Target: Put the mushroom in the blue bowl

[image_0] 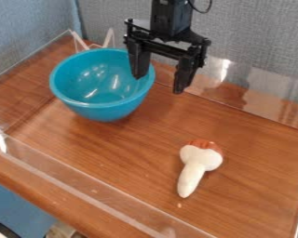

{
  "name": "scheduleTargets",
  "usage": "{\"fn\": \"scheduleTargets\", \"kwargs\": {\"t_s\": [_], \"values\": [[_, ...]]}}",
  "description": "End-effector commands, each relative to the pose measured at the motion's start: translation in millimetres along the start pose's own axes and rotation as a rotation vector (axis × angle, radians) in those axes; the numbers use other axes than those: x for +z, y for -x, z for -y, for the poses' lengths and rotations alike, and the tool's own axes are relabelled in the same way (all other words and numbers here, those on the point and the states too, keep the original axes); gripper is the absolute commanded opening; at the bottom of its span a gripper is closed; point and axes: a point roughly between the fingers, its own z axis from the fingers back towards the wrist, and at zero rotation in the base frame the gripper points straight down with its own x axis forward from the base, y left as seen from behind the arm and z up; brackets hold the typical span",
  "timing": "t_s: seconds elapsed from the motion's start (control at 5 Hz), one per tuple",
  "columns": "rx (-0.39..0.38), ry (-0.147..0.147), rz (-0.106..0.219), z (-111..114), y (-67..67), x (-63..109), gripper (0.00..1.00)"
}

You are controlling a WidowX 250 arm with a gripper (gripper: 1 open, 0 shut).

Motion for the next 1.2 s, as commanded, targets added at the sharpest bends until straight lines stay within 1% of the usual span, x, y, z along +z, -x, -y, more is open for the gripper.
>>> {"fn": "scheduleTargets", "kwargs": {"t_s": [0.0, 0.2, 0.4, 0.6, 0.8, 1.0], "values": [[-0.04, 0.004, -0.011, 13.8, 5.5, -13.1, 1.0], [-0.101, 0.008, -0.03, 36.5, 13.2, -35.8, 1.0], [-0.159, 0.007, 0.009, 55.8, 24.5, -50.3, 1.0], [-0.228, 0.017, 0.029, 67.6, 27.6, -74.5, 1.0], [-0.244, 0.031, 0.022, 69.5, 25.6, -91.8, 1.0], [-0.242, 0.03, 0.015, 68.4, 25.4, -97.0, 0.0]]}}
